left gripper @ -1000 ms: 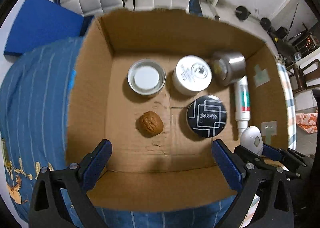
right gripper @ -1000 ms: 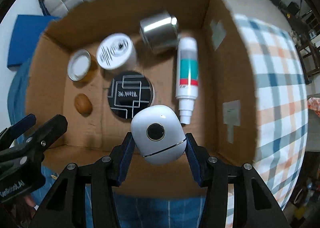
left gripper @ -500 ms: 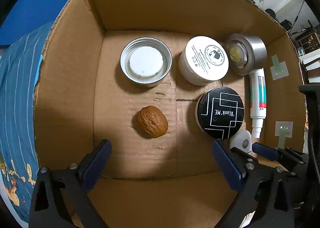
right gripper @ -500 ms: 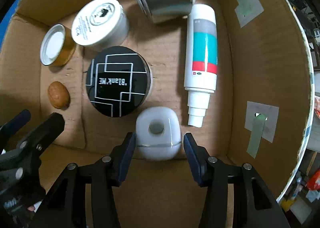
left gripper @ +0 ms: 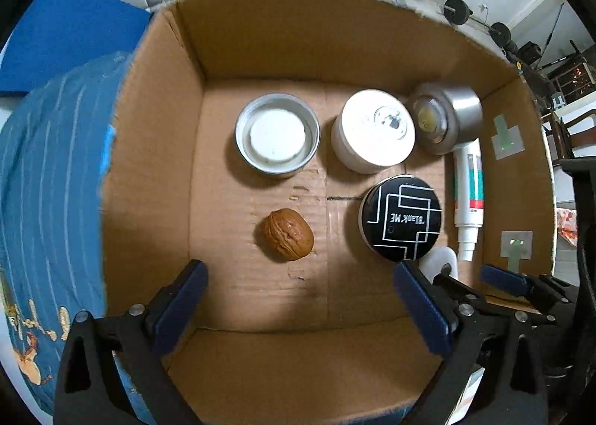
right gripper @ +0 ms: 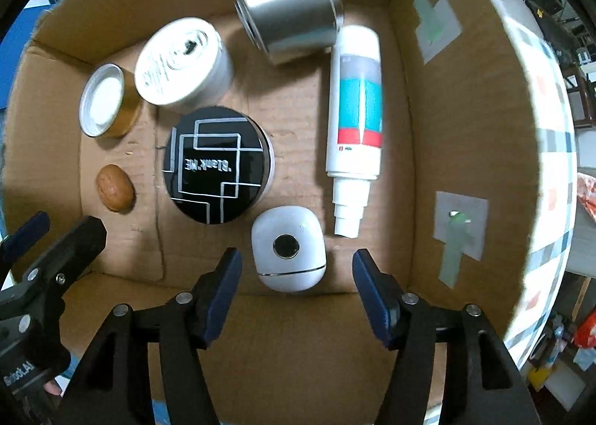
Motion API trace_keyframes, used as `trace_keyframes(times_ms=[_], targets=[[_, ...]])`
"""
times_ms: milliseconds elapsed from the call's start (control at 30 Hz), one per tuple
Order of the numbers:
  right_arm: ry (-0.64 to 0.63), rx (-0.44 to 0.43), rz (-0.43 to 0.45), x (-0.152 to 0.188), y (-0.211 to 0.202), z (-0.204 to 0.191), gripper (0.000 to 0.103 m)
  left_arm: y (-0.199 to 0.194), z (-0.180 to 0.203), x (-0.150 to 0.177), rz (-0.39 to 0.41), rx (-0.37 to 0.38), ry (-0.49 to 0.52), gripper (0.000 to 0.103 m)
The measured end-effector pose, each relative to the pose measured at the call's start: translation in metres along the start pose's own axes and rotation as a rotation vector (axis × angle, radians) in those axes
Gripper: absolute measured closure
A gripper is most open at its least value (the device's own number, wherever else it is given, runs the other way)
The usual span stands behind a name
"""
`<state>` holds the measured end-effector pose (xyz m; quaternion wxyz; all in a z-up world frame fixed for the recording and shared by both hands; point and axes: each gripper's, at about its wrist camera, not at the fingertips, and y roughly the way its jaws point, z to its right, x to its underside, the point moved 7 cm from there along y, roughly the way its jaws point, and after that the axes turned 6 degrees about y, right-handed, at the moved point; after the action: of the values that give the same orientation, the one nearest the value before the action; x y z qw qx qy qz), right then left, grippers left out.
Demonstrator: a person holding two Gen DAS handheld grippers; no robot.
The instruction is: Organize rigid objects
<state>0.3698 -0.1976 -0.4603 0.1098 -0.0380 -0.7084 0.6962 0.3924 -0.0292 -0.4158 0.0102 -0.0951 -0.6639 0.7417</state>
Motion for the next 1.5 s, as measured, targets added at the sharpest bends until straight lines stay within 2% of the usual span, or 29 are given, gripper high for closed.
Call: trace_keyframes(times_ms=[233, 333, 467, 767, 967, 1067, 1300, 1500], targets=[[-0.018, -0.027, 0.108, 0.001, -0.055, 0.001, 0.019, -0.052, 0.000, -0.004, 0.081, -0.008, -0.004, 0.001], [-0.020, -0.055, 0.149, 0.008, -0.082, 0.004, 0.009, -0.081, -0.001, -0.003, 0.126, -0.015, -0.003, 0.001], [-0.024, -0.082, 0.218, 0.027, -0.123, 0.005, 0.001, -0.127, 0.010, 0.005, 0.194, -0.023, 0.009, 0.001], [-0.057, -0.123, 0.440, 0.097, -0.245, 0.018, 0.000, -0.256, 0.033, 0.046, 0.371, -0.048, 0.033, 0.001], [-0.051, -0.134, 0.577, 0.142, -0.316, 0.036, 0.000, -0.314, 0.046, 0.075, 0.469, -0.037, 0.025, 0.001], [-0.040, -0.132, 0.628, 0.158, -0.345, 0.044, 0.000, -0.342, 0.048, 0.090, 0.513, -0.066, 0.020, 0.001], [-0.038, -0.140, 0.728, 0.192, -0.395, 0.056, 0.000, -0.381, 0.050, 0.114, 0.582, -0.130, 0.025, 0.001], [-0.037, -0.149, 0.783, 0.210, -0.417, 0.060, 0.000, -0.395, 0.056, 0.128, 0.616, -0.152, 0.033, 0.001]])
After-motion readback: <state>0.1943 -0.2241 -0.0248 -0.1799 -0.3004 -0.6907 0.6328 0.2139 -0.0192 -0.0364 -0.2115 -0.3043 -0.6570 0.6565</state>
